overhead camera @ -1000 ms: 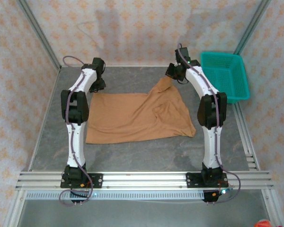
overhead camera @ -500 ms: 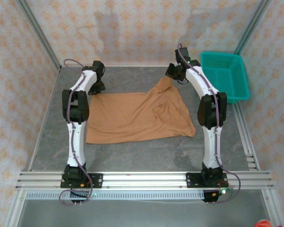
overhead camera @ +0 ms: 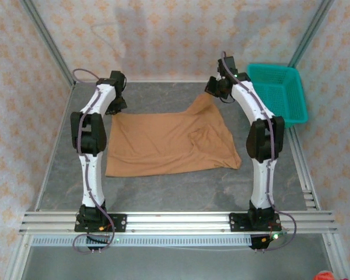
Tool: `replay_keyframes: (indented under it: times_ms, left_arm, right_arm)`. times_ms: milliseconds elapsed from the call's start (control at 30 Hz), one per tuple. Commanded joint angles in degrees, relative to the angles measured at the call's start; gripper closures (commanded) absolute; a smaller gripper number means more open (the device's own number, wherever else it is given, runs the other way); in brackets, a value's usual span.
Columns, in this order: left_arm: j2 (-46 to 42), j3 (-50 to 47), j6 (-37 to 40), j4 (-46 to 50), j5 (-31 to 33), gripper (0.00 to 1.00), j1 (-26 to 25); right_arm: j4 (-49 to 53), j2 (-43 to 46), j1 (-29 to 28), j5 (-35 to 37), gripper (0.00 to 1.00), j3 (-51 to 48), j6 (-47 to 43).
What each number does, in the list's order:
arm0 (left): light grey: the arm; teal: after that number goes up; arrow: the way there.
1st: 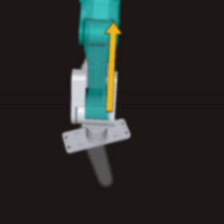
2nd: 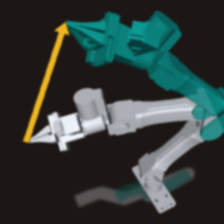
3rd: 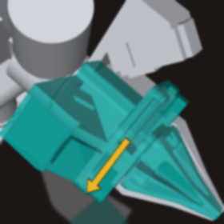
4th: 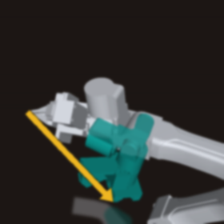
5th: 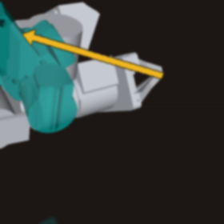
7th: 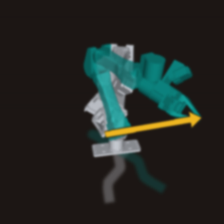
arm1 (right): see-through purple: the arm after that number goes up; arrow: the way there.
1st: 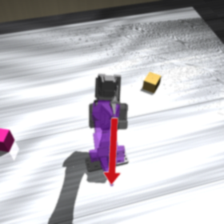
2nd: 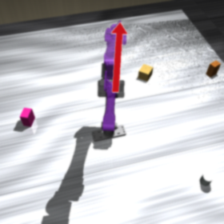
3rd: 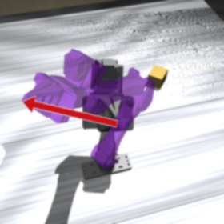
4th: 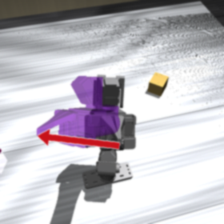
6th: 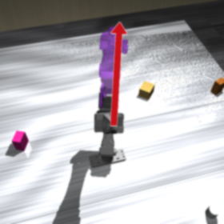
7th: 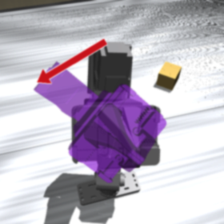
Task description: Fold the inside-out t-shirt
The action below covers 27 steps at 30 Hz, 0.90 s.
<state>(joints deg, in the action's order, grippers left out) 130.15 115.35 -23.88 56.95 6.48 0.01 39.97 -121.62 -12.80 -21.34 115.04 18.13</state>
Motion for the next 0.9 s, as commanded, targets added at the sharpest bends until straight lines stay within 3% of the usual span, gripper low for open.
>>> replay_keyframes:
  times_ms: [0,267,600,867]
  left_arm:
    - [-8.0,-4.8,0.2,-1.8,3.1,1.0,0.1]
    - [-18.0,-18.4,-1.3,-6.3,2.5,1.0,0.0]
    - [-31.5,-35.5,-3.2,-10.5,1.9,1.0,-0.8]
    - [-35.7,-44.8,-3.7,-12.4,1.7,1.0,-2.0]
  right_arm:
    - [-1.2,8.9,0.1,0.7,1.0,-6.8,-1.3]
    - [-4.4,23.8,0.1,1.6,1.0,-26.4,-1.4]
    - [-7.3,42.8,0.2,-2.0,1.0,-47.4,4.7]
    - [-6.6,48.4,0.2,-2.1,1.0,-57.6,5.7]
